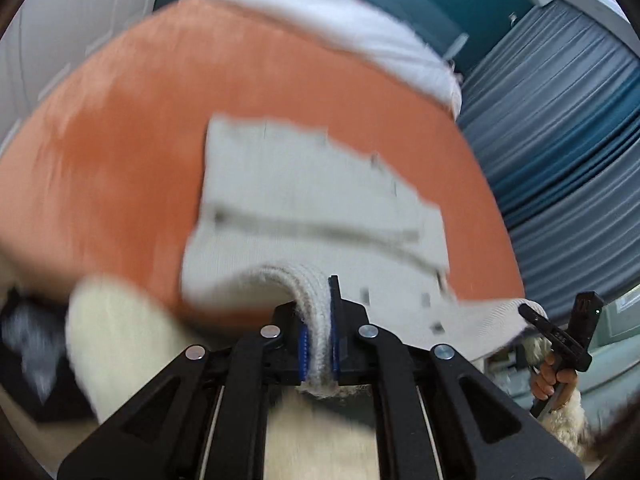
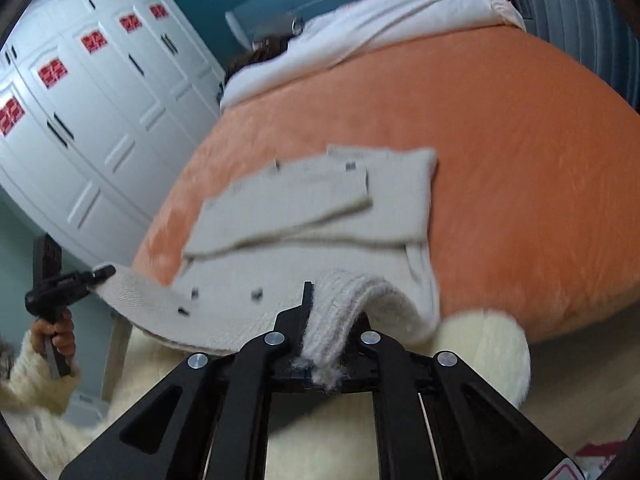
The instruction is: Fold small clothes
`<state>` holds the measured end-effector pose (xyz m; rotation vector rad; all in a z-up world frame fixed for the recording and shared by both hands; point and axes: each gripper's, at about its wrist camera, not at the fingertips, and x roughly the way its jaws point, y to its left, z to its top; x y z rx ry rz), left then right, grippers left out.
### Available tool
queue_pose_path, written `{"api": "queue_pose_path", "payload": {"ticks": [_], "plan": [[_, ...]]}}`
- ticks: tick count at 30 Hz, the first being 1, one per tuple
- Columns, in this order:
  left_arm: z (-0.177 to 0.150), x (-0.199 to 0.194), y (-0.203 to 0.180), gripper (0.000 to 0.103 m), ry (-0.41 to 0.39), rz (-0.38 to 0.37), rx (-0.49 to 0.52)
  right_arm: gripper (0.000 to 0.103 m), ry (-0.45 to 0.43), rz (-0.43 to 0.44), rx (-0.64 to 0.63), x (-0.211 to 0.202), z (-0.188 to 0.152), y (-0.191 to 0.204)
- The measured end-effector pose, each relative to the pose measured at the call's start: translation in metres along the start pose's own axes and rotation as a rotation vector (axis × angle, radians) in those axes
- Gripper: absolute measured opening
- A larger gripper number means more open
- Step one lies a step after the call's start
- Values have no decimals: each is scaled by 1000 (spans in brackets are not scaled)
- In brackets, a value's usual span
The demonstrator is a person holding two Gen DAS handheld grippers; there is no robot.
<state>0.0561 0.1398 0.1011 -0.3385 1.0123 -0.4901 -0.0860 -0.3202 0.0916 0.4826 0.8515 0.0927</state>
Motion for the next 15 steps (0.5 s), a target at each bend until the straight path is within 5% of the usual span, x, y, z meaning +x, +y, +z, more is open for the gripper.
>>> {"api": "queue_pose_path", "payload": {"ticks": [3, 5, 8, 10, 12, 13, 15], "plan": [[56, 61, 9, 9, -125, 35, -6, 8, -129, 28, 98, 68, 54, -26], [76, 113, 22, 11, -120, 27, -64, 11, -168, -14, 155, 117, 69, -42], [81, 177, 53, 18, -52, 89, -168, 15, -104, -58, 309, 177, 82, -64], [80, 183, 66, 51, -56, 169, -211, 17, -140, -70, 322, 176, 78, -65], [80, 166, 68, 68, -127, 122, -194, 29, -173, -66, 288, 163, 77, -60], [79, 156, 67, 75, -155, 117, -155, 42, -188, -91, 262, 159, 82, -59], [82, 149, 56, 87, -164, 151, -34, 57, -209, -154, 182, 149, 80, -53]]}}
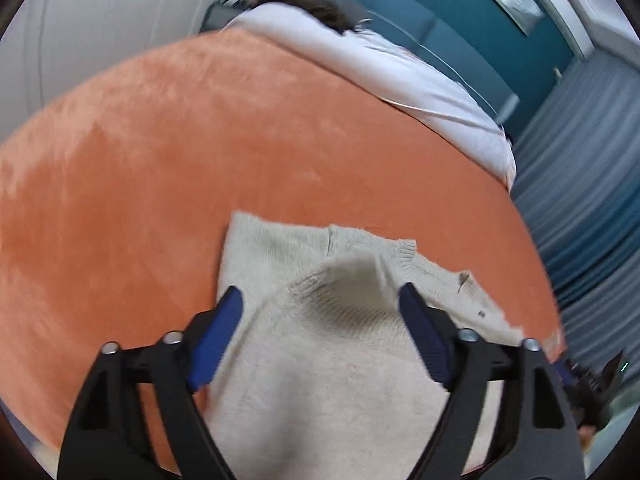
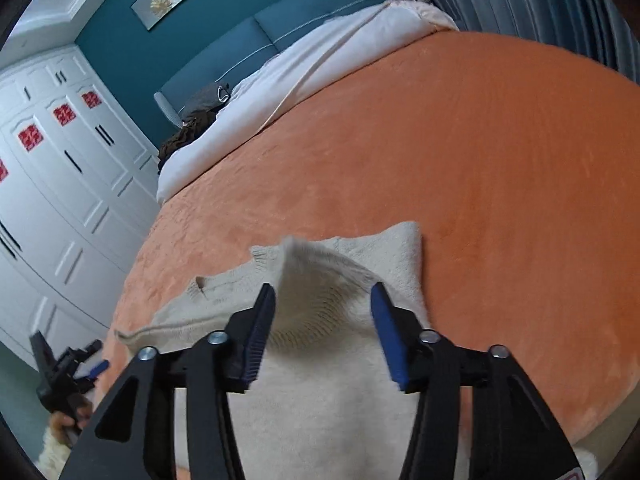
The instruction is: Fold small clothes
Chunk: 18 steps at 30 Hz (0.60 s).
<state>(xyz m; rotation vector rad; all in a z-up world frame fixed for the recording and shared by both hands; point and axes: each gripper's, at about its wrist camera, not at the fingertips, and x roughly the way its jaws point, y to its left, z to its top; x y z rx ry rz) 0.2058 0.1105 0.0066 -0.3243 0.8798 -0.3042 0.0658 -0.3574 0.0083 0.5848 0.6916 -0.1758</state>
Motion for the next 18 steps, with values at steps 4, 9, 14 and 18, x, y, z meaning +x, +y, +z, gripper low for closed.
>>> {"api": "queue_pose_path", "payload": {"ticks": [4, 9, 14, 18], "plan": [[5, 31, -15, 89, 106, -7, 105, 62, 44, -61, -58, 19, 3, -7], [-3, 87, -11, 88, 226, 30, 41, 62, 144, -72, 3, 63, 2, -25], [-3, 98, -9, 48, 236, -2, 16, 48, 199, -124, -33, 89, -1, -12], [1, 79, -15, 11, 209, -23, 44, 9, 190, -142, -84, 83, -2, -2]]}}
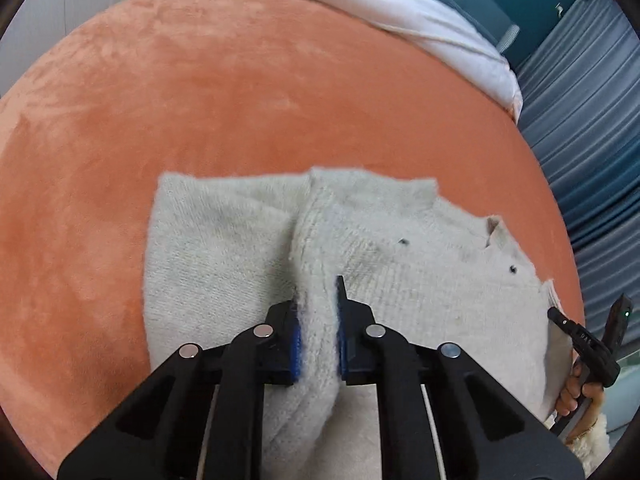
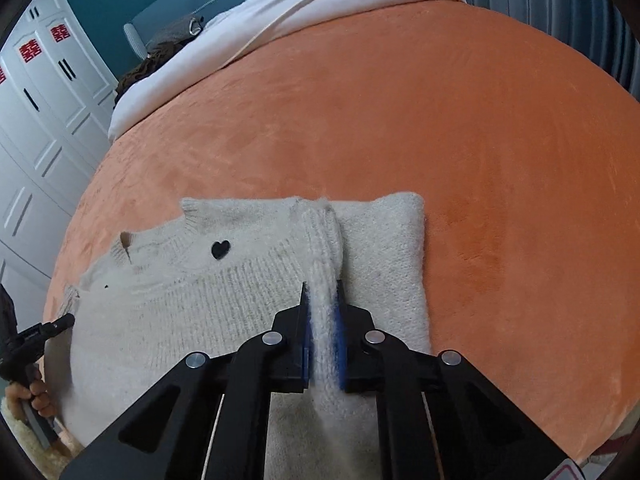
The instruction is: Fold small clothes
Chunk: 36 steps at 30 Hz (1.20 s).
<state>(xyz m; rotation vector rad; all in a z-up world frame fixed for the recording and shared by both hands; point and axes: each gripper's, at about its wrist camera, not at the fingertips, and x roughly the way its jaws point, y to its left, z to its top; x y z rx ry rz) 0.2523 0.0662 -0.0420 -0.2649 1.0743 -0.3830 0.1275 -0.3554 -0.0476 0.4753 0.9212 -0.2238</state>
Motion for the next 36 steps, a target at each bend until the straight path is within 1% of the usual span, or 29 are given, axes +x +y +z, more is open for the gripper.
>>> {"api": "queue_pose_path", "payload": {"ticks": [3, 4, 6, 8, 9, 10, 11, 12, 13, 14, 16, 17, 18, 19, 22, 23, 24, 25, 26, 27, 28, 29, 30, 31, 32, 33, 34, 35, 36], "plan": [[13, -34, -11, 11, -76, -34, 12, 8, -92, 88, 8, -38, 9, 4], [19, -44, -15, 10, -97, -43, 13, 8, -136, 127, 25, -54, 17, 4], [37, -60, -20, 10, -145, -37, 10, 7, -226, 170, 55, -83, 33, 3], [55, -64, -18, 11, -185, -21, -15, 7, -311, 173, 97, -98, 50, -6], [63, -59, -14, 11, -195, -3, -24, 7, -321, 145, 99, -95, 55, -10], [69, -48, -10, 10, -180, 24, -29, 7, -288, 82, 92, -78, 60, -16], [71, -36, -2, 10, -155, 48, -44, 7, -222, 26, 109, -53, 61, -26], [71, -16, 8, 10, -107, 54, -71, 6, -129, -15, 148, -22, 58, -38], [68, 0, 16, 9, -67, 72, -88, 6, -73, -22, 175, -5, 54, -45], [63, 14, 21, 9, -31, 95, -93, 6, -54, -18, 195, 2, 50, -49], [54, 27, 22, 9, -12, 128, -50, 6, -70, 1, 186, 4, 45, -47], [51, 32, 20, 9, -9, 143, -29, 6, -65, -22, 166, 8, 44, -44], [50, 37, 22, 9, -6, 147, -36, 6, -45, -46, 155, 17, 45, -44], [50, 39, 25, 9, -9, 138, -56, 6, -30, -46, 169, 23, 45, -45], [56, 37, 27, 10, -40, 107, -98, 7, -74, 8, 168, 16, 51, -35], [57, 38, 26, 11, -44, 104, -100, 7, -73, 3, 158, 17, 54, -34], [57, 42, 24, 14, -41, 119, -93, 10, -33, -12, 154, 28, 55, -34], [56, 48, 22, 17, -21, 132, -78, 11, 30, -32, 159, 43, 54, -36], [54, 52, 21, 20, -1, 153, -65, 11, 64, -56, 171, 48, 53, -41], [51, 51, 20, 22, -4, 169, -55, 10, 62, -56, 189, 47, 49, -44], [49, 45, 16, 25, -18, 181, -40, 14, 33, -63, 203, 36, 47, -42], [47, 34, 10, 29, -36, 199, -23, 22, 5, -90, 194, 22, 44, -36], [43, 20, 2, 35, -56, 234, -5, 23, -35, -117, 169, 6, 40, -25], [37, 5, -5, 36, -81, 257, 8, 23, -69, -105, 139, -11, 33, -12], [30, -11, -14, 36, -110, 255, 20, 23, -81, -71, 101, -24, 24, 6], [20, -28, -27, 38, -146, 219, 23, 23, -75, -38, 71, -30, 17, 22], [10, -38, -39, 40, -166, 177, 16, 21, -53, 24, 32, -33, 6, 46], [0, -41, -54, 41, -162, 118, 11, 18, -20, 97, -5, -30, -7, 73], [-10, -37, -74, 41, -129, 47, 23, 17, 17, 162, -33, -26, -18, 95]]}}
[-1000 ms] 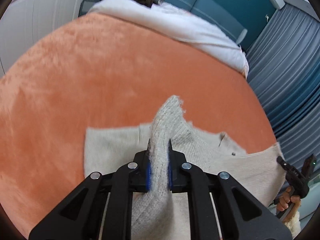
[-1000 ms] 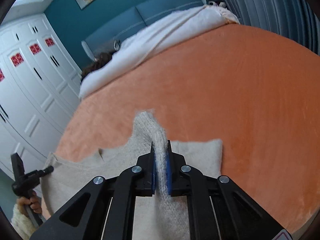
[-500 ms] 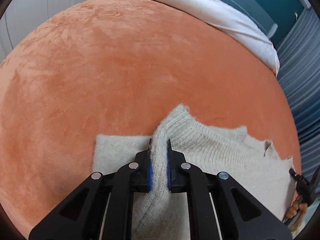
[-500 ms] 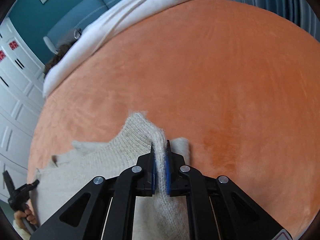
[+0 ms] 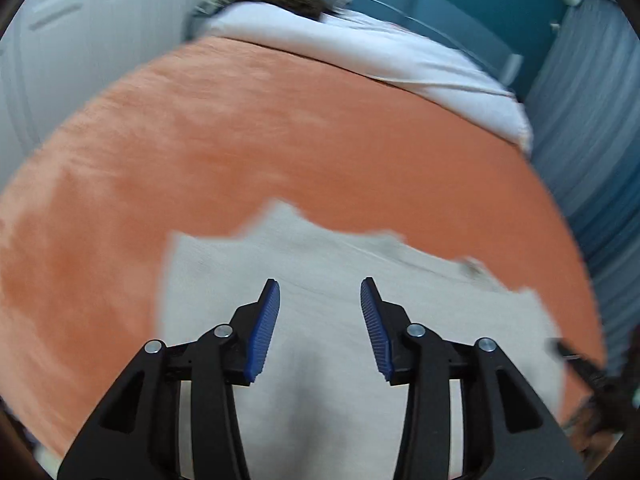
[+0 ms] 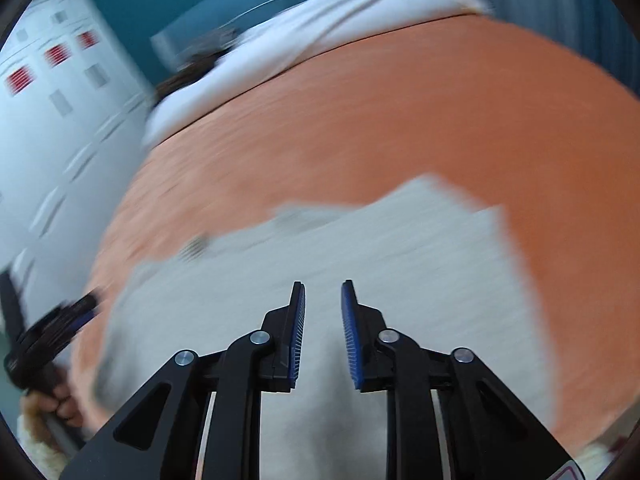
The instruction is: Fold small clothes
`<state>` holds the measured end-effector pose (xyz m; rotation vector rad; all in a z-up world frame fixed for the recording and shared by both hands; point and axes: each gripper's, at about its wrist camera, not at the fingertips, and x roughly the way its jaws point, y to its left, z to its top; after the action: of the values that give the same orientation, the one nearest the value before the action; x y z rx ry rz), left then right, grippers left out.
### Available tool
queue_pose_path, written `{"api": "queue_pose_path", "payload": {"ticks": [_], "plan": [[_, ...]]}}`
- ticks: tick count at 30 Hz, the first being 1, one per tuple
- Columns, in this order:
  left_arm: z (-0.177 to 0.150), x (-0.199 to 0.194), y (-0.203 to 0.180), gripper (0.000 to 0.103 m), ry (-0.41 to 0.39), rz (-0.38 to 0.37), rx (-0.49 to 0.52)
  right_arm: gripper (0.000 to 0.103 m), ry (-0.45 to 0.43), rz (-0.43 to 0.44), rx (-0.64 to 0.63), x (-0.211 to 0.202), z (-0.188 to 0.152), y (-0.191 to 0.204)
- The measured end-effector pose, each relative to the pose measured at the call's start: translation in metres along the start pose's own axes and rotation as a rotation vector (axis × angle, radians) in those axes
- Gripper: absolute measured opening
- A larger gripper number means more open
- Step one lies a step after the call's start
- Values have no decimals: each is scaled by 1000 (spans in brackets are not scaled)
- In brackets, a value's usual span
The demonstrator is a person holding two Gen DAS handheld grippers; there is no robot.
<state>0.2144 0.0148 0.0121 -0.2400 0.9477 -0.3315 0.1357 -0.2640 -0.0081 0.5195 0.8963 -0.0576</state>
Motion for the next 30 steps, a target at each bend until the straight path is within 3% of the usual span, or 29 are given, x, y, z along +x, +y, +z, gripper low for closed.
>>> {"api": "queue_pose_path", "payload": {"ticks": [2, 5, 8, 12, 13, 15, 16, 17, 21, 24, 26, 28, 30], "plan": [[-22, 13, -35, 41, 66, -76, 21, 10, 97, 111, -67, 26, -28, 48], [-46, 33, -53, 40, 138, -26, 71, 9, 174, 100, -137, 53, -56, 78], [-58, 34, -22, 40, 164, 94, 104, 2, 163, 19, -126, 42, -64, 45], [-71, 6, 53, 40, 151, 226, 97, 2, 108, -176, 12, -1, -57, -61], [-75, -3, 71, 32, 148, 212, 68, 0, 99, -235, 73, -13, -58, -95], [-76, -20, 97, 25, 143, 129, -10, 0, 77, -161, 202, -36, -62, -139], [-75, -23, 99, 24, 143, 125, -34, 0, 63, -219, 237, -46, -63, -143], [-74, -26, 93, 24, 136, 139, -46, 8, 54, -270, 208, -51, -61, -133], [-78, -23, 35, 36, 130, 102, 8, 8, 63, -118, 51, -40, -60, -57], [-92, -4, 16, 41, 196, 155, 65, 3, 123, -144, -78, -7, -76, -22], [-98, -6, 29, 41, 194, 154, 61, 0, 180, -204, -14, 1, -90, -52], [-98, -18, 51, 41, 190, 163, 35, 0, 166, -112, 124, -14, -97, -92], [-96, -30, 69, 38, 179, 214, 27, 0, 144, -149, 186, -35, -96, -115]]}}
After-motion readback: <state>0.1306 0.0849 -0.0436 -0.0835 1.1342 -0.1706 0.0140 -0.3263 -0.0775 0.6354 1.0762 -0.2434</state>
